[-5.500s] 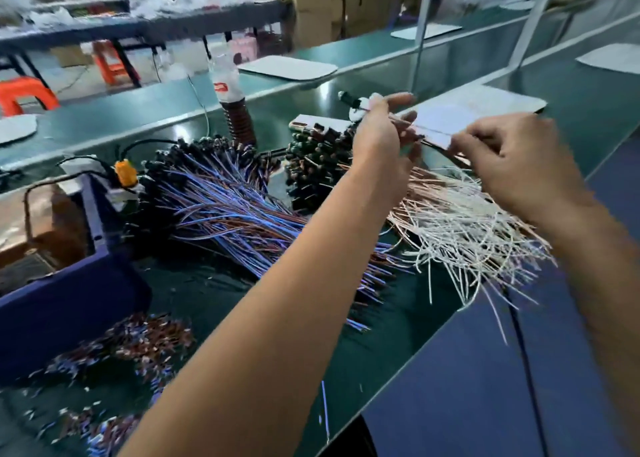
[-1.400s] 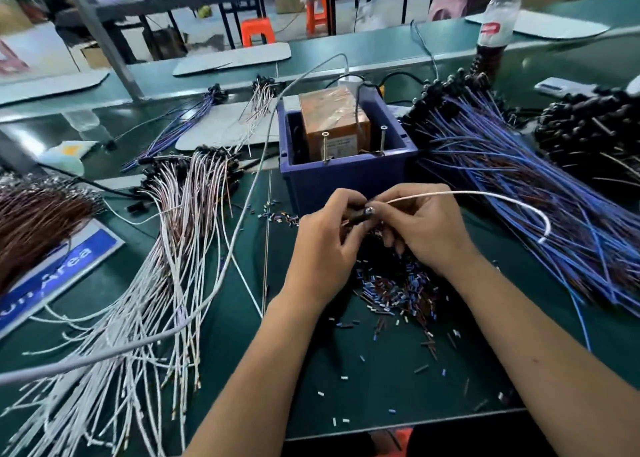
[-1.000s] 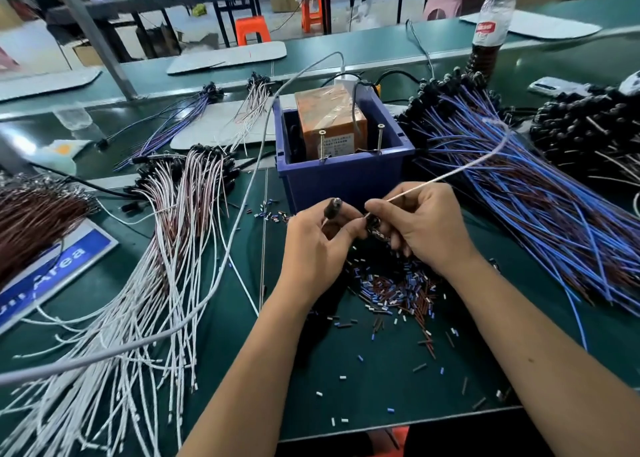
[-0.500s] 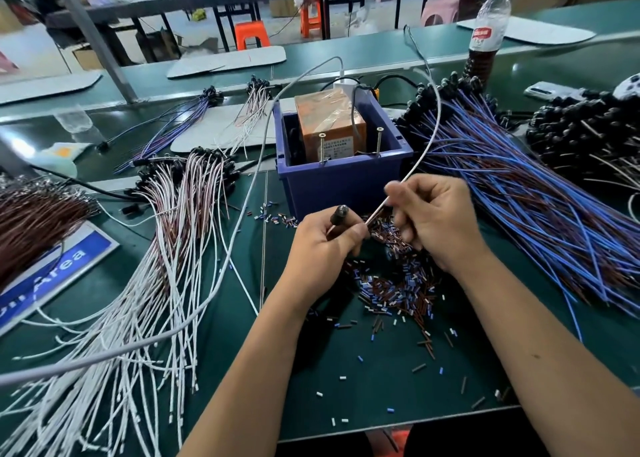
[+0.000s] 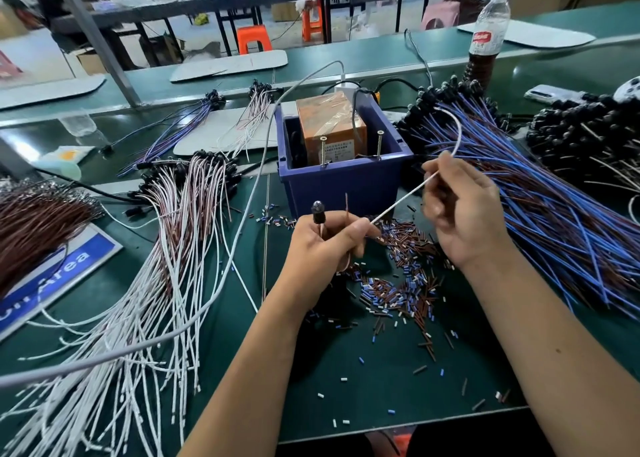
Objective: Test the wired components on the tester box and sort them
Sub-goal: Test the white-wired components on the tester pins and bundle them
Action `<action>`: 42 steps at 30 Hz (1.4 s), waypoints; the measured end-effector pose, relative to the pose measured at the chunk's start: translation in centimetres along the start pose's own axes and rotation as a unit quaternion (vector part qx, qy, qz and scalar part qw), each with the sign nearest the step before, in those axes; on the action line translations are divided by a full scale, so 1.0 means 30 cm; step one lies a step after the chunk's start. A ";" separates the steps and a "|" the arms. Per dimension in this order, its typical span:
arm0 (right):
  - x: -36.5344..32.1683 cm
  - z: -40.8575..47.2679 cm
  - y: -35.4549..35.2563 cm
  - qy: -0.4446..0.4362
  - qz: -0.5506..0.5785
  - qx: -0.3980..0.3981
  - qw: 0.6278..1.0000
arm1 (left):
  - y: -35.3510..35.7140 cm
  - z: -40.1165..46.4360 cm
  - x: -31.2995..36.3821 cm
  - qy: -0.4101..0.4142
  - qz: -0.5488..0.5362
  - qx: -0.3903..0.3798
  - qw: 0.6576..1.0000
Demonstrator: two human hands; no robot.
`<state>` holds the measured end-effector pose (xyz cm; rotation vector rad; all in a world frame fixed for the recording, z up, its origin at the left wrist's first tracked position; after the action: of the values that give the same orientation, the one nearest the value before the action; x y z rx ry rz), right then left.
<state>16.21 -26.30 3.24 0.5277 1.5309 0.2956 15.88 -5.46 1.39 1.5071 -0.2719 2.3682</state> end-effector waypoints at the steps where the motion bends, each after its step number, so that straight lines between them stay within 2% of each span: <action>1: -0.005 0.003 -0.007 0.009 0.047 -0.007 0.999 | -0.007 0.002 0.000 -0.002 -0.010 0.021 1.000; 4: -0.017 0.009 -0.028 0.040 0.190 -0.052 0.980 | -0.018 0.000 0.006 0.016 -0.021 0.059 0.998; 6: -0.031 0.004 -0.024 0.052 0.204 -0.122 0.970 | -0.021 0.001 0.009 0.031 -0.012 0.073 0.997; 9: -0.030 -0.031 0.020 0.059 0.064 -0.238 0.967 | -0.026 0.004 0.007 0.022 -0.048 0.079 0.995; 11: 0.001 -0.054 0.058 0.066 -0.068 -0.270 0.958 | -0.026 0.003 0.015 0.020 -0.099 0.074 0.992; 13: 0.042 -0.067 0.092 0.082 -0.181 -0.273 0.941 | -0.020 0.001 0.024 0.005 -0.143 0.073 0.987; 15: 0.077 -0.073 0.114 0.105 -0.238 -0.274 0.926 | -0.012 0.001 0.028 -0.012 -0.174 0.063 0.983; 21: 0.115 -0.087 0.136 0.143 -0.272 -0.309 0.900 | -0.001 0.002 0.036 -0.024 -0.199 0.033 0.979; 27: 0.111 -0.076 0.138 0.128 -0.188 -0.311 0.923 | 0.003 0.006 0.031 -0.055 -0.218 0.019 0.974; 30: 0.114 -0.056 0.135 0.127 -0.141 -0.270 0.944 | -0.002 0.010 0.030 -0.060 -0.228 0.021 0.972; 32: 0.108 -0.043 0.125 0.095 -0.146 -0.233 0.957 | 0.004 0.010 0.026 -0.067 -0.211 0.006 0.975; 36: 0.101 -0.049 0.122 0.028 -0.208 -0.209 0.955 | 0.018 0.007 0.013 -0.077 -0.185 -0.027 0.979; 42: 0.080 -0.059 0.122 0.032 -0.196 -0.198 0.960 | 0.021 -0.005 0.004 -0.086 -0.190 -0.046 0.977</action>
<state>15.08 -21.73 3.06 -0.1047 1.5484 0.3017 15.47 -5.96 1.46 1.5624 -0.1153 1.9083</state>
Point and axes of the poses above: each hand's wrist, its own z-axis towards the middle knuckle, its own y-axis out of the palm, x = y × z, the point moved 4 cm from there along z, towards the middle knuckle, and after that the axes turned 13 degrees about y, right-handed, at the moved point
